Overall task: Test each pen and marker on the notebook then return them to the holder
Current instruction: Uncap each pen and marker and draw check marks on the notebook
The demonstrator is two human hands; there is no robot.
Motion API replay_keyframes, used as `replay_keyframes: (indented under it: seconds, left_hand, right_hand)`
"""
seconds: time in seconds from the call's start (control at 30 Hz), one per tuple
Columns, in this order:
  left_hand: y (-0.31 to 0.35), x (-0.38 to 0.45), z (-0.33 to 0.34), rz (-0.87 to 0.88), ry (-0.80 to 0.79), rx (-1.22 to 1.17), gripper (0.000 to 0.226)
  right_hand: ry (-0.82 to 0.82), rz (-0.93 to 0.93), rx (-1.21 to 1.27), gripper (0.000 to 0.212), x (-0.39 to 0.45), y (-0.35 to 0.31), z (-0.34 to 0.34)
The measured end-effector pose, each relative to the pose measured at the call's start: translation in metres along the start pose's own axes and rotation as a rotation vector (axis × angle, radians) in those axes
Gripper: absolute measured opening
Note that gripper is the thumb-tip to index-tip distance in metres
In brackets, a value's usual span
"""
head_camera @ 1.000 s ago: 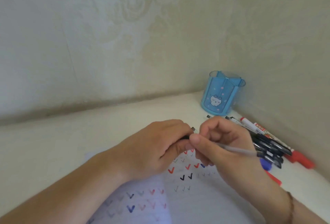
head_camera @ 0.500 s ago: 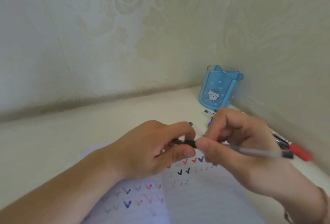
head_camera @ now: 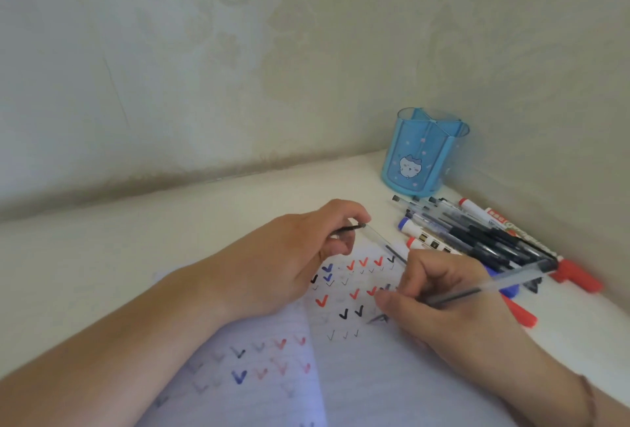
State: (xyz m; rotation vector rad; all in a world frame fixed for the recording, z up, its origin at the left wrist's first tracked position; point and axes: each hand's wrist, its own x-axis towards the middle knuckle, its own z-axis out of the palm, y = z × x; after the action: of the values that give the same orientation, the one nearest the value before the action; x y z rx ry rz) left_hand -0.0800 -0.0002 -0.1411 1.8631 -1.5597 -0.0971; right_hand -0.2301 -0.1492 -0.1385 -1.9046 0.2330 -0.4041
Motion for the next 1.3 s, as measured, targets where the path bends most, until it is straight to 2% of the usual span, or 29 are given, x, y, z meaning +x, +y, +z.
replay_keyframes:
  seconds: [0.1, 0.27, 0.57, 0.67, 0.73, 0.83, 0.9, 1.0, 1.07, 1.2, 1.3]
  left_hand:
    - [-0.003, 0.0, -0.001, 0.016, -0.016, 0.042, 0.036]
    - [-0.005, -0.001, -0.001, 0.015, -0.04, 0.071, 0.053]
    - [-0.009, -0.001, 0.001, 0.022, -0.051, 0.115, 0.048]
    - [-0.006, 0.0, 0.001, 0.055, -0.036, 0.138, 0.034]
    - [-0.003, 0.001, 0.0, 0.052, -0.022, 0.125, 0.027]
    - [-0.001, 0.001, 0.001, 0.011, 0.008, 0.072, 0.031]
    - [0.0, 0.002, 0.0, -0.025, 0.032, 0.026, 0.032]
    - [0.001, 0.003, 0.0, -0.02, 0.048, -0.02, 0.025]
    - [0.003, 0.002, 0.001, 0.001, 0.041, -0.015, 0.02]
    - [0.009, 0.002, 0.001, 0.1, 0.039, 0.029, 0.023]
    - [0.013, 0.002, 0.002, 0.164, 0.059, 0.034, 0.025]
  right_hand:
    - [0.031, -0.05, -0.112, 0.047, 0.0, 0.001, 0.003]
    - [-0.005, -0.048, -0.175, 0.042, 0.001, 0.006, 0.003]
    - [-0.017, -0.05, -0.195, 0.04, 0.002, 0.005, 0.003]
    - [0.017, -0.042, -0.176, 0.04, 0.003, 0.005, 0.003]
    - [0.048, -0.027, -0.08, 0.041, 0.004, 0.005, 0.002]
    - [0.058, -0.018, 0.279, 0.039, 0.005, -0.001, -0.002]
    - [0.057, -0.032, 0.395, 0.039, 0.006, -0.001, -0.006]
    - [0.036, -0.04, 0.457, 0.008, 0.008, -0.003, -0.01]
    - [0.044, -0.042, 0.461, 0.018, 0.008, 0.0, -0.011]
    - [-0.045, -0.033, 0.44, 0.015, 0.01, -0.001, -0.009]
    - [-0.041, -0.079, 0.415, 0.033, 0.009, -0.002, -0.006]
